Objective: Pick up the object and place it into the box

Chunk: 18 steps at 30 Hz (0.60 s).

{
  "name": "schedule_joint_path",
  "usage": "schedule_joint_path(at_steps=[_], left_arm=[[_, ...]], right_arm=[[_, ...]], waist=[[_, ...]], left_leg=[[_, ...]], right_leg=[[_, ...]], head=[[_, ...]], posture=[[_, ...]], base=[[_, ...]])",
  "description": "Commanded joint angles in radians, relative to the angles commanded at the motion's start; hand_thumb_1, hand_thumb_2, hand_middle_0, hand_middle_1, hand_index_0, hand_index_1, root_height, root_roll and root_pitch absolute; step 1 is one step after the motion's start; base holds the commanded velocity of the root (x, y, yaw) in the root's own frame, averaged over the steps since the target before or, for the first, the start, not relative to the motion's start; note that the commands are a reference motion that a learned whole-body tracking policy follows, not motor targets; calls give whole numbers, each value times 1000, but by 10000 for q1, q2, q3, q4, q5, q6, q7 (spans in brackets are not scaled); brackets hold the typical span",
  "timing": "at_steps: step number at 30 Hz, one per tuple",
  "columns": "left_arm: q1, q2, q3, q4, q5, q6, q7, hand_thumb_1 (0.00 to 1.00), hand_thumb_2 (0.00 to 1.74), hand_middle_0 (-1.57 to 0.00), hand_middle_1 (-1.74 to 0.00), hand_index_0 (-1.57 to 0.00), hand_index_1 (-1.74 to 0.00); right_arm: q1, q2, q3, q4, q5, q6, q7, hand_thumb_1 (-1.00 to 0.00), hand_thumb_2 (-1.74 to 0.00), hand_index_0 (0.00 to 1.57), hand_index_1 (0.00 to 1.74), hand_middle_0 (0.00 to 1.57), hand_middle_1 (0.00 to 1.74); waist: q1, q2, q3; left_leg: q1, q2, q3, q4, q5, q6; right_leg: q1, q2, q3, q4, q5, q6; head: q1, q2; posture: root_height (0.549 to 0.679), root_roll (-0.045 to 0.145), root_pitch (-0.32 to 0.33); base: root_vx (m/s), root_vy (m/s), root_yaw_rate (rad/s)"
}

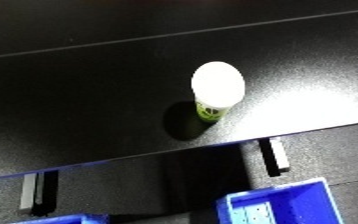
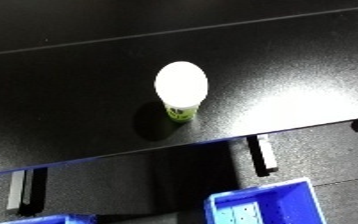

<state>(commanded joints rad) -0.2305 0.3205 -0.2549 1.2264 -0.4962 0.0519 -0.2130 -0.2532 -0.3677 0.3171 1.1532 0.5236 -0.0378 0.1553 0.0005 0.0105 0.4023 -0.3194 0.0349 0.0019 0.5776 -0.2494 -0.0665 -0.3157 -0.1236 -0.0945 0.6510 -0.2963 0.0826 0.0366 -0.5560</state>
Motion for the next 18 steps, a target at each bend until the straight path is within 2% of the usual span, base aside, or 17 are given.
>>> schedule_joint_path(at_steps=[7,11,15,18], left_arm=[[71,129,9,-245,-205,113,77,0,0,0,0,0,0],[140,227,30,-405,-224,191,144,0,0,0,0,0,0],[280,380,45,-631,-241,332,216,0,0,0,0,0,0],[474,526,119,-843,-227,394,213,0,0,0,0,0,0]], right_arm=[[64,-195,23,-539,-91,-2,-71,0,0,0,0,0,0],[115,-356,120,-1132,-334,-28,-217,0,0,0,0,0,0],[84,-589,295,-1881,-584,-3,-282,0,0,0,0,0,0],[304,-921,344,-3051,-474,261,63,0,0,0,0,0,0]], waist=[[-53,12,159],[-69,-46,237],[-77,-101,315],[-110,-144,366]], left_leg=[[-804,23,20,1317,-533,154],[-1164,-9,34,1919,-798,212],[-1365,-19,19,2255,-929,259],[-1423,-5,-1,2411,-1001,299]], right_leg=[[-831,58,160,1319,-450,-94],[-1290,27,235,2021,-685,-115],[-1555,-4,286,2384,-771,-109],[-1654,-15,311,2530,-802,-100]], head=[[-43,-59],[-5,-328],[24,-759],[-79,-1074]], posture=[[634,33,-18],[625,35,-18],[620,34,-20],[617,32,-23]], base=[[-18,6,-10],[-23,-15,14],[-15,-14,22],[4,-14,10]])
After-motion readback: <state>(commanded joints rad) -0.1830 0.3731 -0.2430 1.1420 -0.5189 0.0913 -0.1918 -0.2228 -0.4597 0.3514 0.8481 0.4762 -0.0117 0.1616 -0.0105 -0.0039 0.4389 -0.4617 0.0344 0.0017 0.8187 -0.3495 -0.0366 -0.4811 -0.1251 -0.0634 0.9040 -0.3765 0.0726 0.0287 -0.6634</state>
